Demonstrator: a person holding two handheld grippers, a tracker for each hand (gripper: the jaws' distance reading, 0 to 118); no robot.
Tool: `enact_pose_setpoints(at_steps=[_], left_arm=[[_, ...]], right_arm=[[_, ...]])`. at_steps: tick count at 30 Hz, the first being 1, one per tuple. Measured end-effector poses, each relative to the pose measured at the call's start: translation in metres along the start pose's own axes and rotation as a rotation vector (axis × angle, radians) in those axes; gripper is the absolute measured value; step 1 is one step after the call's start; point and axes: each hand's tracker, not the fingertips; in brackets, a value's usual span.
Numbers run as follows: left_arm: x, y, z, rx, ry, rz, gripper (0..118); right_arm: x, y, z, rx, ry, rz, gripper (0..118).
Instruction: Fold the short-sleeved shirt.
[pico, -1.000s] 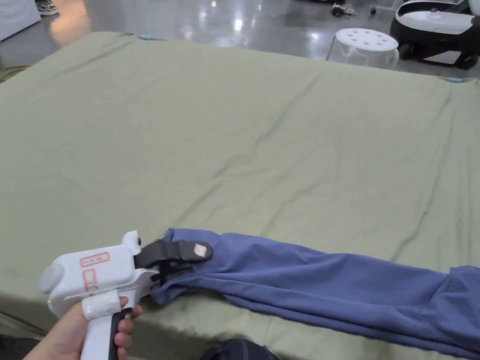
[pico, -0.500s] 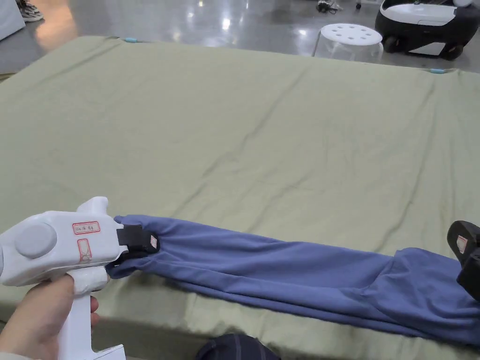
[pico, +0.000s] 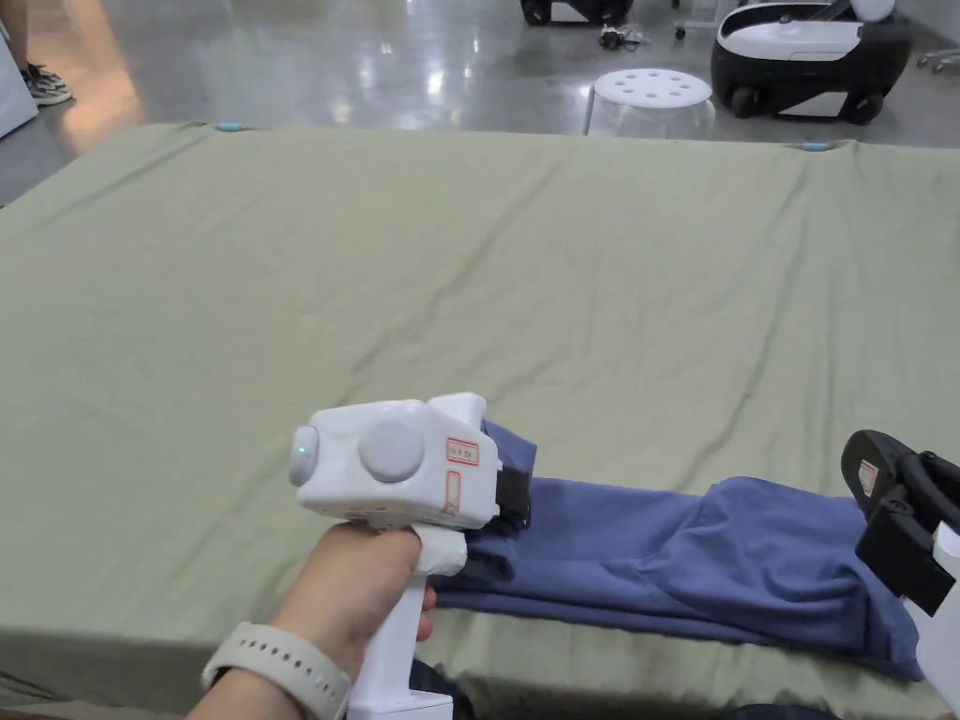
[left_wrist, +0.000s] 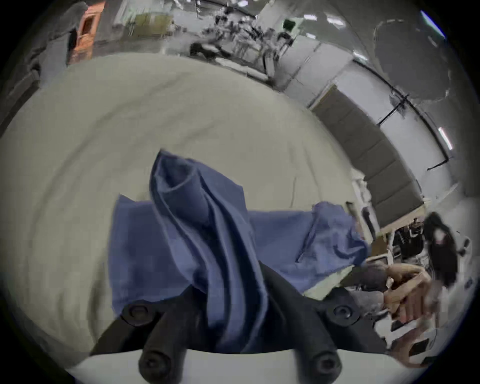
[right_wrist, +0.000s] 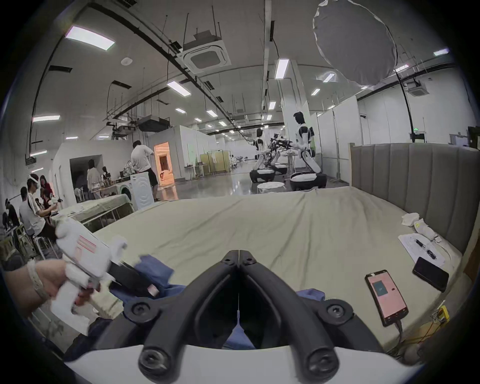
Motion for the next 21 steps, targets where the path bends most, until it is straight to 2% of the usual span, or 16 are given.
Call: enact_pose_setpoints(at_steps=[2, 3, 4, 6, 7, 12, 13, 14, 17, 18, 19, 21], left_arm=[[0.005, -0.001, -0.023, -0.034, 0.105, -0.037, 2], [0.005, -0.002, -0.031, -0.052, 0.119, -0.058, 8], [0.005, -0.001, -0.033, -0.075, 0.098, -0.044, 31], [0.012, -0.002, -0.021, -0.039, 0.056, -0.049, 99], [0.015, -0.002, -0.012, -0.011, -0.003, -0.059, 110], [0.015, -0.004, 0.048, 0.236, -0.04, -0.025, 108], [0.009, -0.005, 0.052, 0.263, -0.013, 0.002, 101], [0.004, -0.007, 0.055, 0.277, 0.033, 0.026, 87], [-0.019, -0.012, 0.05, 0.295, 0.159, 0.087, 63], [-0.025, -0.013, 0.043, 0.275, 0.159, 0.113, 33], [-0.029, -0.015, 0.036, 0.26, 0.17, 0.127, 17], [-0.029, -0.02, 0.021, 0.246, 0.188, 0.104, 17]], right_arm=[[0.008, 0.0, 0.004, 0.009, -0.01, -0.013, 4], [0.011, 0.0, 0.005, 0.011, -0.015, -0.017, 4], [0.014, 0.0, 0.006, 0.01, -0.019, -0.019, 4], [0.02, -0.001, 0.007, 0.007, -0.023, -0.023, 4], [0.023, -0.001, 0.008, 0.007, -0.024, -0.025, 4], [0.031, 0.0, 0.011, 0.011, -0.024, -0.038, 4], [0.032, 0.0, 0.011, 0.012, -0.024, -0.041, 4], [0.034, 0.001, 0.011, 0.011, -0.021, -0.048, 4], [0.036, 0.0, 0.014, 0.009, -0.026, -0.051, 4], [0.037, 0.0, 0.015, 0.011, -0.029, -0.05, 4], [0.038, 0.0, 0.017, 0.011, -0.032, -0.051, 4], [0.04, -0.001, 0.019, 0.009, -0.039, -0.055, 4]])
